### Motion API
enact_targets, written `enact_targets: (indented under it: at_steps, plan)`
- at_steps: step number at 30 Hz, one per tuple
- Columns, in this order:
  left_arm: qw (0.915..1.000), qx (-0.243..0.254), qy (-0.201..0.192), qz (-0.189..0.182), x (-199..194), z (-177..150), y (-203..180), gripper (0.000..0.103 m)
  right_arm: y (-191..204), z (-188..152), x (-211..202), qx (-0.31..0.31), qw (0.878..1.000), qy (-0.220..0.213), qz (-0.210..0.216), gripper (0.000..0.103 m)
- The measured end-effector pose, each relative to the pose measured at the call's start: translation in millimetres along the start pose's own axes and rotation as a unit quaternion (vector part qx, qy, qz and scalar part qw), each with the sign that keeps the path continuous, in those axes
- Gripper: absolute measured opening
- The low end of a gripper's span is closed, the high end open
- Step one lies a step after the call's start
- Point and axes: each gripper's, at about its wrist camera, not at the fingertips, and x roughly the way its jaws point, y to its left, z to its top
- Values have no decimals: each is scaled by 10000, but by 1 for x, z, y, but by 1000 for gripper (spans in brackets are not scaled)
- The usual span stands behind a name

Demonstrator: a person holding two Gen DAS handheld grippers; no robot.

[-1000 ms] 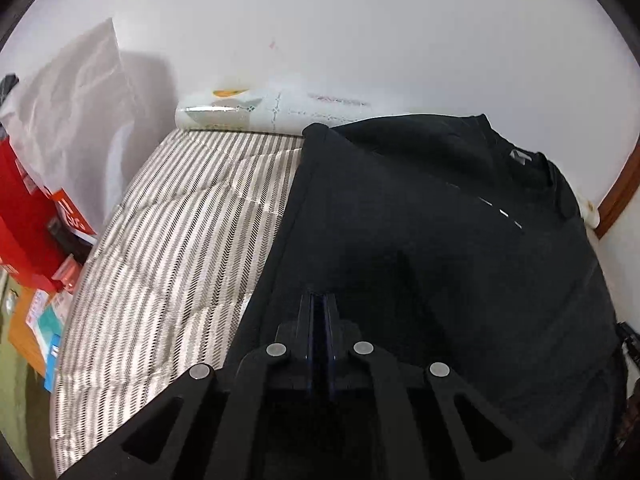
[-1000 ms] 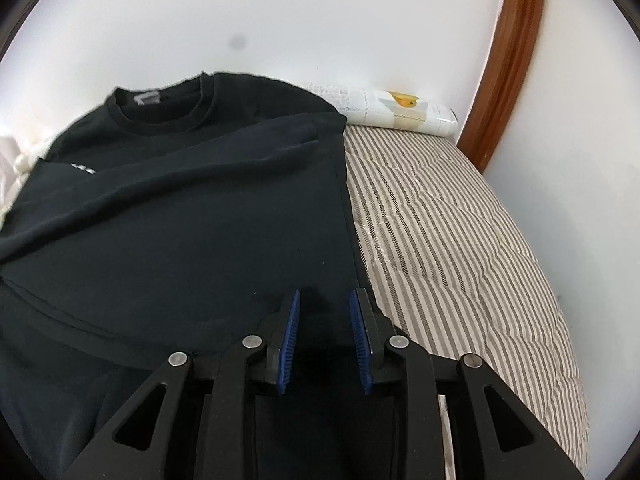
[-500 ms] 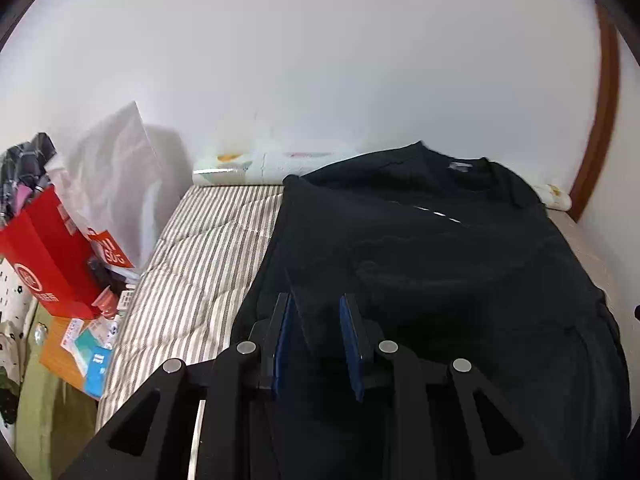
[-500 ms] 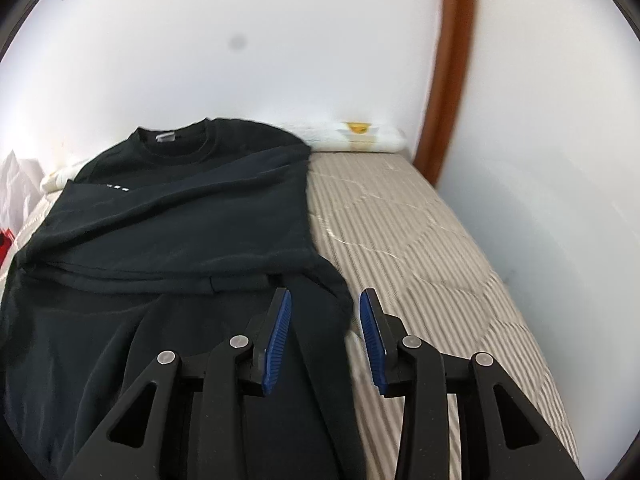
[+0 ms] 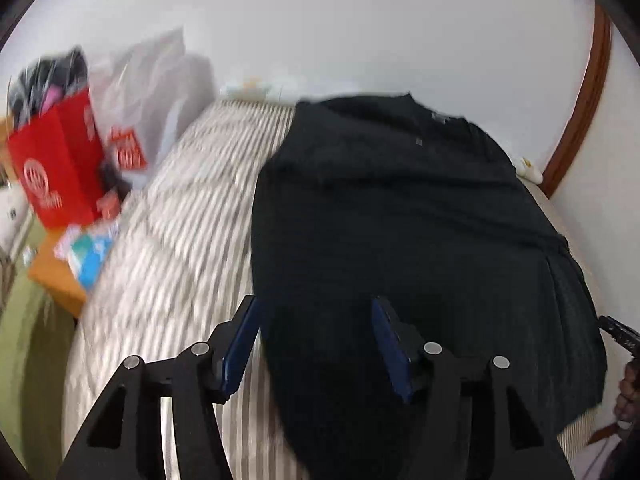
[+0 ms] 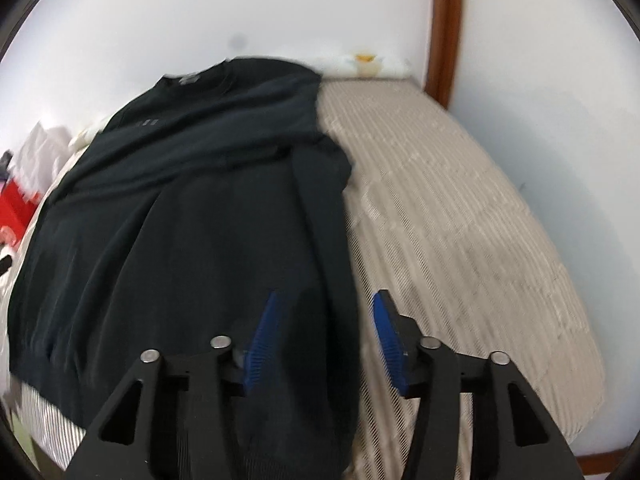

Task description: Fold small clothes

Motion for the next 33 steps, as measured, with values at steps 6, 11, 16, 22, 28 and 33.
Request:
enact_targets:
  at_steps: [6, 11, 16, 22, 28, 33]
  plan:
    - [9997, 62, 239, 20, -6, -40, 4, 57, 8, -26, 8, 15, 9999, 87, 122, 55]
    - [9995, 190, 250, 24, -9, -55, -7, 56, 15, -34, 11, -149, 9997, -148, -99, 55]
    - [9992, 261, 88, 293, -8, -61, -15, 56, 13, -30, 15, -178, 9995, -222, -131, 55]
    - [9981, 383, 31, 473, -7, -64, -20, 56, 13, -27, 15, -191, 9994, -223, -193, 37]
    - [9979, 441, -10, 480, -8, -65, -19, 56, 15, -28, 16, -297, 9990, -259, -212, 32]
    - [9971, 502, -17, 567, -7, -65, -22, 58, 16, -29, 16, -333, 9988, -259, -260, 33]
